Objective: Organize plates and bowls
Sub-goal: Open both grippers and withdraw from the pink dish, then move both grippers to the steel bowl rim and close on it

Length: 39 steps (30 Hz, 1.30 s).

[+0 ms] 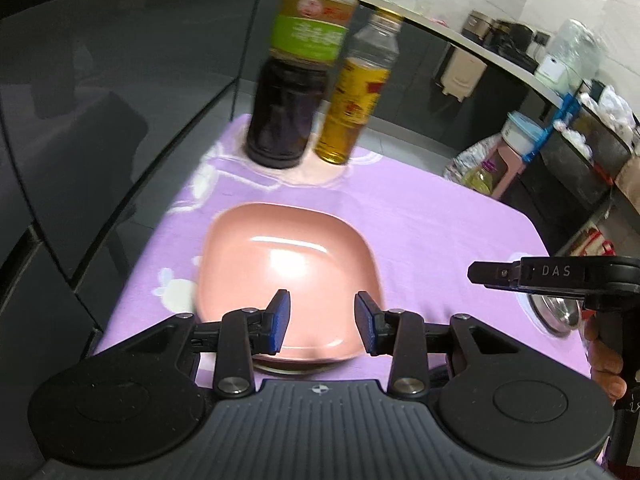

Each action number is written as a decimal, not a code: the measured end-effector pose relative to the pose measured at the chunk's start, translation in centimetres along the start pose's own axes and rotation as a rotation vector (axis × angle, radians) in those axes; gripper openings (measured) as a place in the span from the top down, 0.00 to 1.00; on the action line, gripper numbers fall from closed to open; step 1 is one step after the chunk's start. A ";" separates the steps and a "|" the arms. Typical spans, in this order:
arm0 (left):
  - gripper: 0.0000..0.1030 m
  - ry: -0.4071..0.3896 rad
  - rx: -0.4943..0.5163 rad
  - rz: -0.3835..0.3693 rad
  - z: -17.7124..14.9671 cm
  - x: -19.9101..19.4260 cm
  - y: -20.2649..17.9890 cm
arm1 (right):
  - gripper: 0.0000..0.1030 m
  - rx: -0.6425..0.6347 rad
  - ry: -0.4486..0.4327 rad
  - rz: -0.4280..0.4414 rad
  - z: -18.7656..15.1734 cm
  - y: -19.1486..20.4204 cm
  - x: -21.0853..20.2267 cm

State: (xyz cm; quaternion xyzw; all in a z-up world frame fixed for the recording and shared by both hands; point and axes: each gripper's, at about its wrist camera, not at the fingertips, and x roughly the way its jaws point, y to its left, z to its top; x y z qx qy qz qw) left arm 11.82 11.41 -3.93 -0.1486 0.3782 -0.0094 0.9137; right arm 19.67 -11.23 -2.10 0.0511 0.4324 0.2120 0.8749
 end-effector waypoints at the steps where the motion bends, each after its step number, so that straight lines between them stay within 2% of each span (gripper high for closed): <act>1: 0.68 0.009 0.008 -0.003 0.0 0.2 -0.6 | 0.82 0.012 -0.005 0.000 -0.1 -0.6 -0.3; 12: 0.68 0.057 0.142 -0.034 -0.4 1.6 -8.4 | 0.82 0.188 -0.079 -0.015 -2.0 -8.6 -3.1; 18: 0.68 0.091 0.161 -0.055 -0.4 3.3 -11.8 | 0.81 0.268 -0.137 -0.036 -2.8 -11.8 -5.2; 23: 0.68 0.125 0.159 -0.143 -0.3 4.8 -14.7 | 0.80 0.346 -0.229 -0.068 -3.6 -14.6 -7.3; 25: 0.68 0.142 0.165 -0.169 -0.1 5.5 -16.0 | 0.74 0.368 -0.279 -0.125 -4.0 -15.5 -8.1; 28: 0.68 0.162 0.176 -0.205 0.3 6.6 -18.1 | 0.72 0.413 -0.331 -0.181 -4.4 -16.9 -8.8; 34: 0.67 0.191 0.219 -0.242 0.3 9.0 -22.0 | 0.72 0.527 -0.348 -0.211 -5.3 -20.0 -8.6; 39: 0.65 0.198 0.233 -0.238 0.6 11.9 -24.8 | 0.71 0.591 -0.336 -0.221 -5.9 -21.6 -8.5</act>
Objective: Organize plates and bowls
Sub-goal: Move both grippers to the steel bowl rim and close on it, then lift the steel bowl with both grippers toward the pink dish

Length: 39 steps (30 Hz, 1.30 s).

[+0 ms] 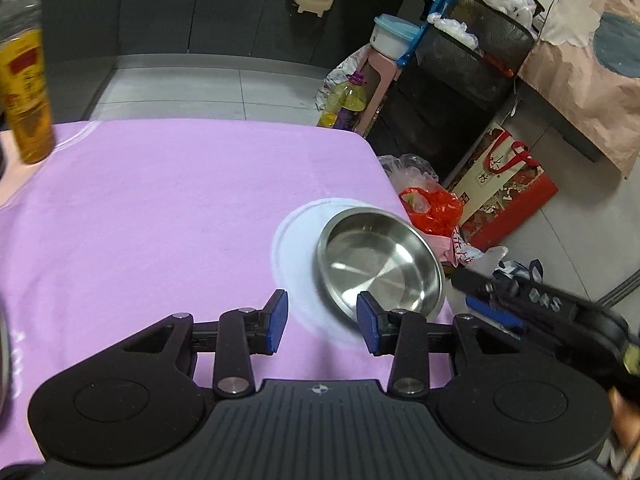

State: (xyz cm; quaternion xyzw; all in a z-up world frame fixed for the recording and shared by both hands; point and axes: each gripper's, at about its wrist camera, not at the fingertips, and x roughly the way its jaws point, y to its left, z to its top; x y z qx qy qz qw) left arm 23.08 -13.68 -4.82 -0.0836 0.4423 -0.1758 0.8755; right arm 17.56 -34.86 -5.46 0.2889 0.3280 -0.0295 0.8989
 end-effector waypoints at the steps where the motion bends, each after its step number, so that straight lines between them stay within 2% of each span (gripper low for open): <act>1: 0.65 0.000 0.004 0.008 0.3 0.8 -0.4 | 0.71 0.010 0.002 0.000 0.1 -0.3 -0.1; 6: 0.65 0.007 0.007 0.062 0.9 3.6 -1.0 | 0.72 0.045 0.020 0.006 0.2 -0.9 0.3; 12: 0.67 0.028 -0.015 0.067 0.9 5.5 -0.7 | 0.72 0.054 0.028 0.002 0.2 -1.2 0.9; 14: 0.77 0.014 -0.005 0.056 0.8 5.6 -0.8 | 0.78 0.050 0.038 0.007 0.2 -1.2 1.3; 16: 0.86 0.020 0.014 0.061 0.6 5.8 -1.1 | 0.89 0.048 0.054 0.006 0.1 -1.2 1.8; 18: 0.88 0.022 0.035 0.063 0.4 5.7 -1.3 | 0.94 0.045 0.063 -0.006 0.1 -1.4 2.1; 22: 0.87 0.015 0.059 0.081 0.1 5.4 -1.6 | 0.94 0.041 0.058 -0.002 0.1 -1.4 1.7; 29: 0.87 -0.023 0.027 0.068 0.3 2.6 -0.6 | 0.94 0.004 0.049 0.025 -0.2 -0.4 1.0; 39: 0.86 -0.118 0.042 0.088 -0.8 -3.4 1.3 | 0.93 -0.049 0.047 0.145 -1.0 2.2 -0.5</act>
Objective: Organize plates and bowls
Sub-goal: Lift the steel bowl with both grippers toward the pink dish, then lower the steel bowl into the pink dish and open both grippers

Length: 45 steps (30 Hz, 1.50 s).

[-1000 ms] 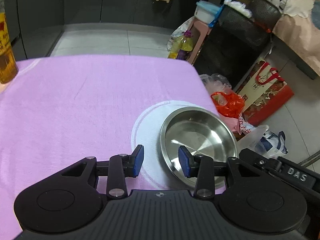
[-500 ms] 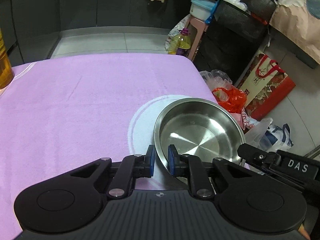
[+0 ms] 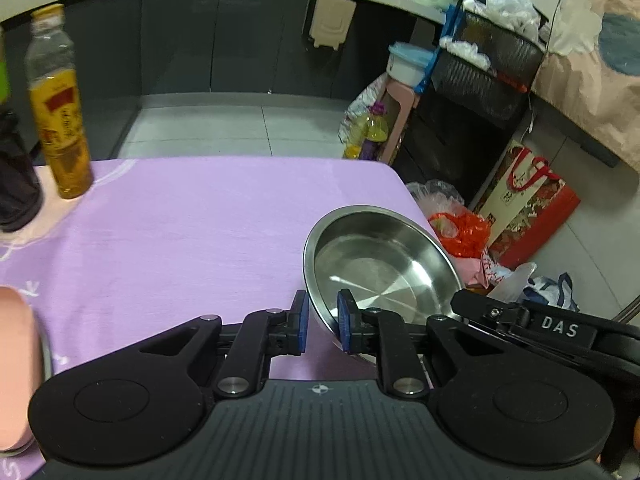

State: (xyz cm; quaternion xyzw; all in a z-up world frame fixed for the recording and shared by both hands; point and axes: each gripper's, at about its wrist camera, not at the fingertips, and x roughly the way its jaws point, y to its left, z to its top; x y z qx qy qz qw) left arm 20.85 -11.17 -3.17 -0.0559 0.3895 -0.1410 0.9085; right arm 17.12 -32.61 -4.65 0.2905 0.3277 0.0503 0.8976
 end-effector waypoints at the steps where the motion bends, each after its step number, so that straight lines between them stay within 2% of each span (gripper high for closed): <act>1: 0.86 -0.008 -0.004 -0.002 -0.1 -0.5 0.3 | 0.93 -0.012 -0.001 0.004 -0.1 0.5 -0.1; 5: 0.86 -0.049 -0.016 -0.006 -0.6 -2.2 1.6 | 0.92 -0.061 -0.004 0.021 -0.8 2.2 -0.8; 13: 0.85 -0.071 -0.088 -0.036 -1.9 -4.8 4.7 | 0.92 -0.136 0.022 0.039 -1.4 4.7 -1.1; 23: 0.84 -0.114 -0.165 -0.032 -3.2 -8.0 9.0 | 0.91 -0.239 0.049 0.047 -3.3 9.3 -0.6; 30: 0.85 -0.156 -0.197 0.006 -4.3 -10.1 12.3 | 0.90 -0.318 0.085 0.051 -5.1 12.6 0.4; 37: 0.84 -0.135 -0.254 0.055 -5.6 -10.7 15.1 | 0.89 -0.384 0.127 0.064 -7.0 15.5 1.4; 45: 0.84 -0.143 -0.313 0.075 -6.7 -11.7 17.8 | 0.89 -0.448 0.156 0.073 -8.7 18.0 1.8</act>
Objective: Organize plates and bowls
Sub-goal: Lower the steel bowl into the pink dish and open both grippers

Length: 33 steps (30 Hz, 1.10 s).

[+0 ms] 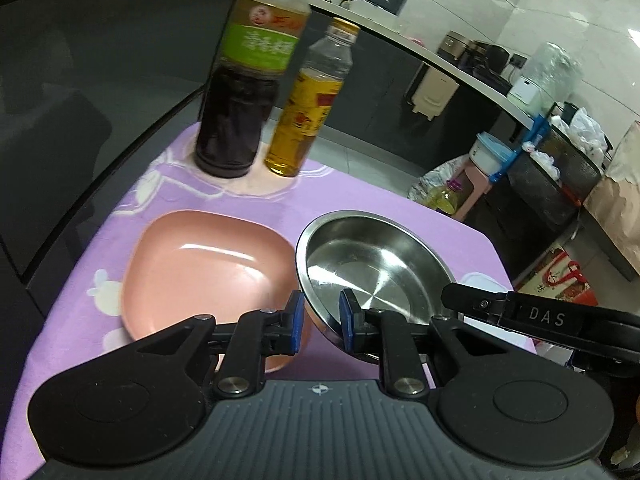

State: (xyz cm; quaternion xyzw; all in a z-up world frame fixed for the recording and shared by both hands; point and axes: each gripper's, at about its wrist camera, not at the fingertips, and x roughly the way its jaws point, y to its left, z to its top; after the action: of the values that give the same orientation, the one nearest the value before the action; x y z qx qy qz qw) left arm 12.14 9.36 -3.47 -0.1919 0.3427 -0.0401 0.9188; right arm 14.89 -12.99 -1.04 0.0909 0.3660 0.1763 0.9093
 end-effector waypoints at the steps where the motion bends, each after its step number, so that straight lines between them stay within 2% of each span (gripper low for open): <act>1: 0.84 -0.003 0.000 0.005 0.0 -0.1 0.2 | 0.89 -0.005 0.004 0.003 0.0 0.4 0.2; 22: 0.83 -0.016 -0.093 0.047 0.0 -1.3 5.4 | 0.88 -0.095 0.075 0.040 -0.4 5.5 2.8; 33: 0.83 -0.015 -0.110 0.068 -0.1 -1.2 7.1 | 0.88 -0.114 0.120 0.047 -0.7 6.9 4.4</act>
State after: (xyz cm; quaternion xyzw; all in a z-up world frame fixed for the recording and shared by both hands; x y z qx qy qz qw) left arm 10.71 16.18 -5.48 -0.2306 0.3439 0.0117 0.9102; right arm 15.60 -4.85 -2.34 0.0370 0.4069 0.2233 0.8850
